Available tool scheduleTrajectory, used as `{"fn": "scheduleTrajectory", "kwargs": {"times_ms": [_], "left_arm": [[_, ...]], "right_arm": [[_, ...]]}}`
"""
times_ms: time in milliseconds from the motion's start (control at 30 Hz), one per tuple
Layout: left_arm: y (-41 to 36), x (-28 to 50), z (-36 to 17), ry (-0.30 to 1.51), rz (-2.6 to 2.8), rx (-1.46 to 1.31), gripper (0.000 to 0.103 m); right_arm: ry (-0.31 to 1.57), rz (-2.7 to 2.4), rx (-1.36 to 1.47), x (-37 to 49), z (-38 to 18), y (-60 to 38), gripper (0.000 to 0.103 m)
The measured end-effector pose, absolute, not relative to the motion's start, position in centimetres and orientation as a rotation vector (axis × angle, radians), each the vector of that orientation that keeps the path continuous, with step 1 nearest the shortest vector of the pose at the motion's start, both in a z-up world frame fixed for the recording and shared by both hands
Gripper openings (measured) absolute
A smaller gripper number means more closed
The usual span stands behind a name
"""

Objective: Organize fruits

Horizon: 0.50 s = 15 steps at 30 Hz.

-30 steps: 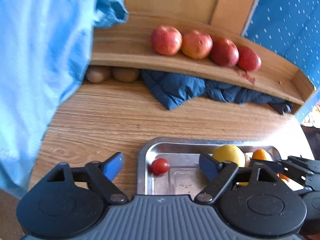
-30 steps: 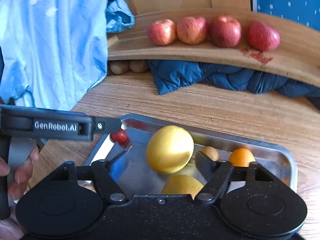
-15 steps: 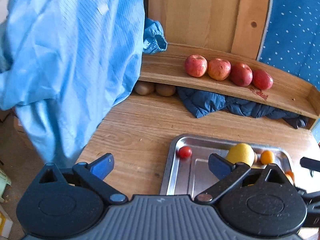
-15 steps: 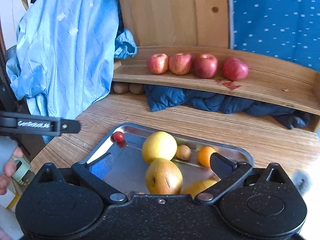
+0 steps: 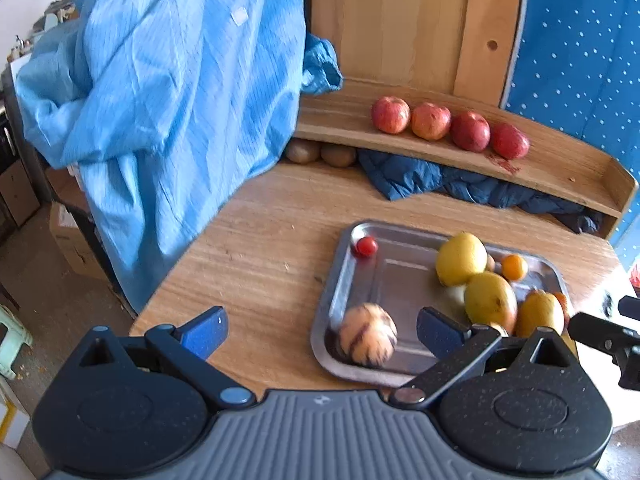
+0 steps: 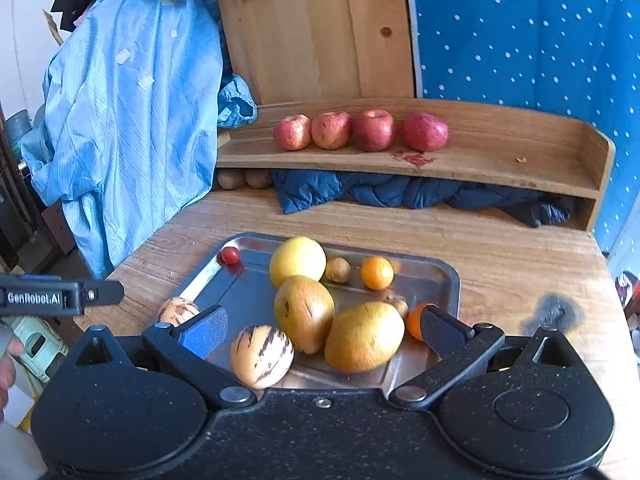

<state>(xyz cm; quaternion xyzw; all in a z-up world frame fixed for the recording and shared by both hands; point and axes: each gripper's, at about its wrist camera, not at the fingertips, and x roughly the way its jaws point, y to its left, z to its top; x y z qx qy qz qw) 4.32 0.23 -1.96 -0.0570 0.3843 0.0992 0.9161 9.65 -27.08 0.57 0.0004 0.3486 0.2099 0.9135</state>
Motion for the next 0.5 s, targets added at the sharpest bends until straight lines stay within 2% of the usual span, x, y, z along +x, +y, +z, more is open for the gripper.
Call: {"fn": "scheduleTrajectory", "kwargs": {"times_ms": [500], "left_arm": [[0.7,2.7,-4.0,0.884,0.047,-0.085,0.102]], "right_arm": [[0.823,0.312,0.034,5.5,-1.2,-25.1,0.102]]}}
